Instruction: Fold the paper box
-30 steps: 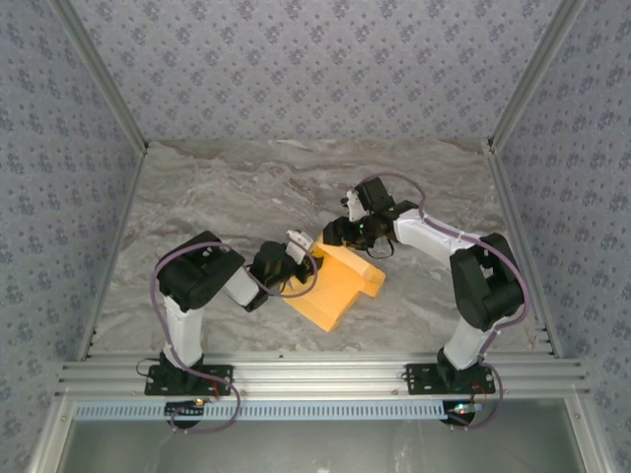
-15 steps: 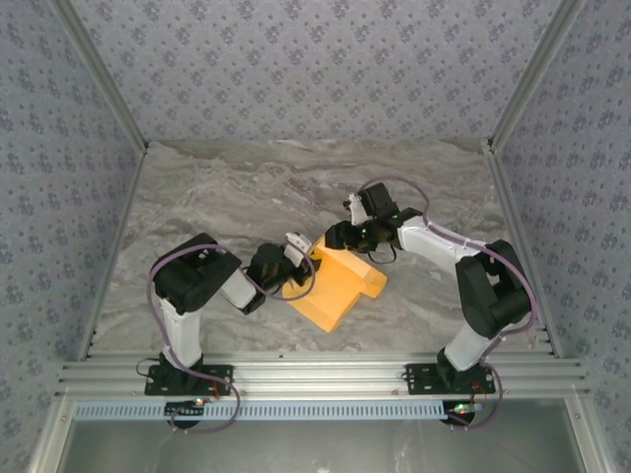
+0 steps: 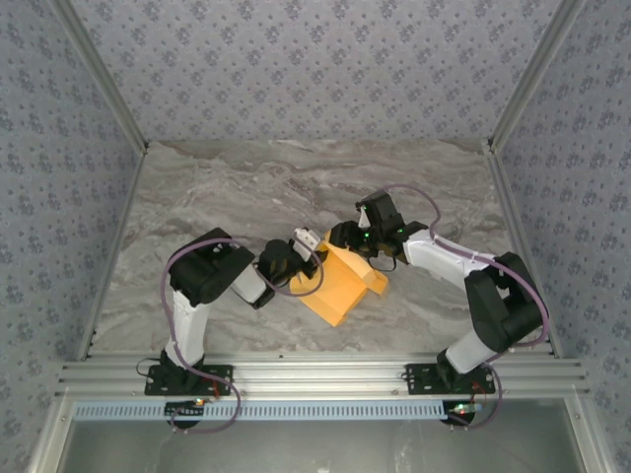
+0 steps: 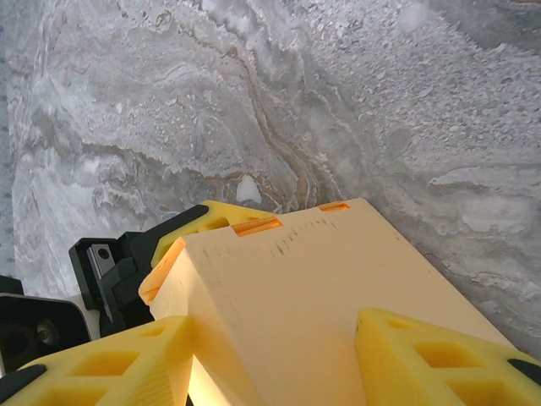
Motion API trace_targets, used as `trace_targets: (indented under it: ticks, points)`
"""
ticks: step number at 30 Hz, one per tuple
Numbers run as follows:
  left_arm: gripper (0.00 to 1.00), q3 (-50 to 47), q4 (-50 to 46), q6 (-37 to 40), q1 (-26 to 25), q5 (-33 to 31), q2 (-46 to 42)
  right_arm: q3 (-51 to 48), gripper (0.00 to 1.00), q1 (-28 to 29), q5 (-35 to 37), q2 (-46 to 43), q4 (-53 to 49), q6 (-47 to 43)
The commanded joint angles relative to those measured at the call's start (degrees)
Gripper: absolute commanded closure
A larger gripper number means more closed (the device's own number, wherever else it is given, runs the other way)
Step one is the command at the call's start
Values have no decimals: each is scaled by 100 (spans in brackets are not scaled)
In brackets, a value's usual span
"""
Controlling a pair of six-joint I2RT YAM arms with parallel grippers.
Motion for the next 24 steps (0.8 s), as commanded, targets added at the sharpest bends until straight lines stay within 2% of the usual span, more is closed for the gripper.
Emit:
trace_targets:
  ticks: [1,8,13,19,24]
  points:
    - [83,201,-232,-94,-41,-365,273,-280,46,192,-27,152,-773,357]
    - [77,383,-508,-144,-139,-648,270,-95,46,90,-468,222,-961,112]
    - [89,376,-502,-115,-165,-651,273,-8,46,-126,-679,248,-1112,-55]
    - [90,446,-917,-161,-215,-752,99,20,44,-435,-809,203,-1235,-398]
    - [90,431,-1804,-176,-200,-1084,-314,86,38,-701,-1054,-78,-1246,-976]
